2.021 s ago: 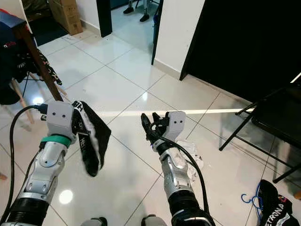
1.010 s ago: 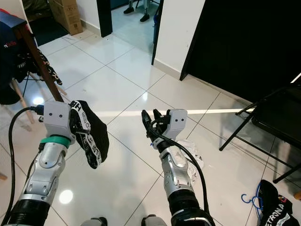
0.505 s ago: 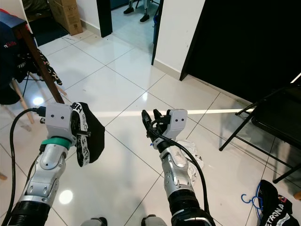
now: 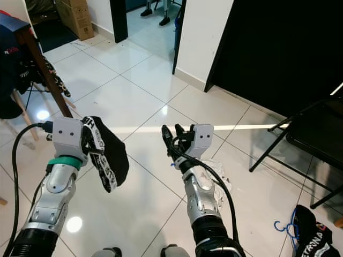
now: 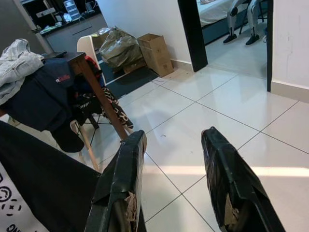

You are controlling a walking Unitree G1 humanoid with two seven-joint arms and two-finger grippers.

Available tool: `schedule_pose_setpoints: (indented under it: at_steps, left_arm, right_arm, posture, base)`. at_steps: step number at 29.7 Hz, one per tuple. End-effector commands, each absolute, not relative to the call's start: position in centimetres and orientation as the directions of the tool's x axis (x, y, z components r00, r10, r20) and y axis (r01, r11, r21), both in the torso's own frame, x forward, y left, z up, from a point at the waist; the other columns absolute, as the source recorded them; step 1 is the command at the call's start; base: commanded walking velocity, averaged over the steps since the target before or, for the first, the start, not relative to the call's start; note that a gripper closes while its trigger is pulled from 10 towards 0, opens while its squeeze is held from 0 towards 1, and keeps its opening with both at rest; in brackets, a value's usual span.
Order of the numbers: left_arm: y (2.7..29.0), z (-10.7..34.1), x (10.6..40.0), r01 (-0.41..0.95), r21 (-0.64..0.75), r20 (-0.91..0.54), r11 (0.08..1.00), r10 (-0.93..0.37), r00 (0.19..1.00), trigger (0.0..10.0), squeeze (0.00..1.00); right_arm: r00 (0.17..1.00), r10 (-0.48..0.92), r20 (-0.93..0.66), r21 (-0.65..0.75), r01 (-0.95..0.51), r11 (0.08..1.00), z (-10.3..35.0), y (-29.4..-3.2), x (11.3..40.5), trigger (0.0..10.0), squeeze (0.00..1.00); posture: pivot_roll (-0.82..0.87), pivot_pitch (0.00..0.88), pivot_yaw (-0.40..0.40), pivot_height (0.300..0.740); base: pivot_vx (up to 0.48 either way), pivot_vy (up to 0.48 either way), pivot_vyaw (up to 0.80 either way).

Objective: Hang hanger

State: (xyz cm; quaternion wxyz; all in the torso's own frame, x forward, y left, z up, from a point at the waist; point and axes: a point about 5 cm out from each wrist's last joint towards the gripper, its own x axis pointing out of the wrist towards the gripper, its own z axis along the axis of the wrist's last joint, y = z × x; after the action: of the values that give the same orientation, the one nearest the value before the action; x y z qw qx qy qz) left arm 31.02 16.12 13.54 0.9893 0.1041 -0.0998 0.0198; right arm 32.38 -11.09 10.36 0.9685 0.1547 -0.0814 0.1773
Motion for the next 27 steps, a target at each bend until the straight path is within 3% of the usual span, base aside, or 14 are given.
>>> schedule_pose_setpoints:
  at_steps: [1, 27]
  left_arm:
    - [16.12, 13.3, 30.9, -0.06, 0.2, 0.192, 0.978, 0.021, 0.981, 10.0, 0.0]
    - [16.06, 13.4, 31.19, -0.041, 0.191, 0.186, 0.981, 0.005, 0.983, 10.0, 0.0]
  right_arm:
    - [0.931, 0.306, 0.199, 0.283, -0.353, 0.892, 10.05, -11.27, 32.29, 10.0, 0.0]
    - [0.937, 0.291, 0.194, 0.284, -0.338, 0.897, 10.03, -11.36, 32.35, 10.0, 0.0]
  posture:
    - [0.04, 0.058, -0.019, 0.74]
    - [0.03, 0.065, -0.007, 0.74]
  base:
    - [0.0, 0.0, 0.0]
    - [0.0, 0.0, 0.0]
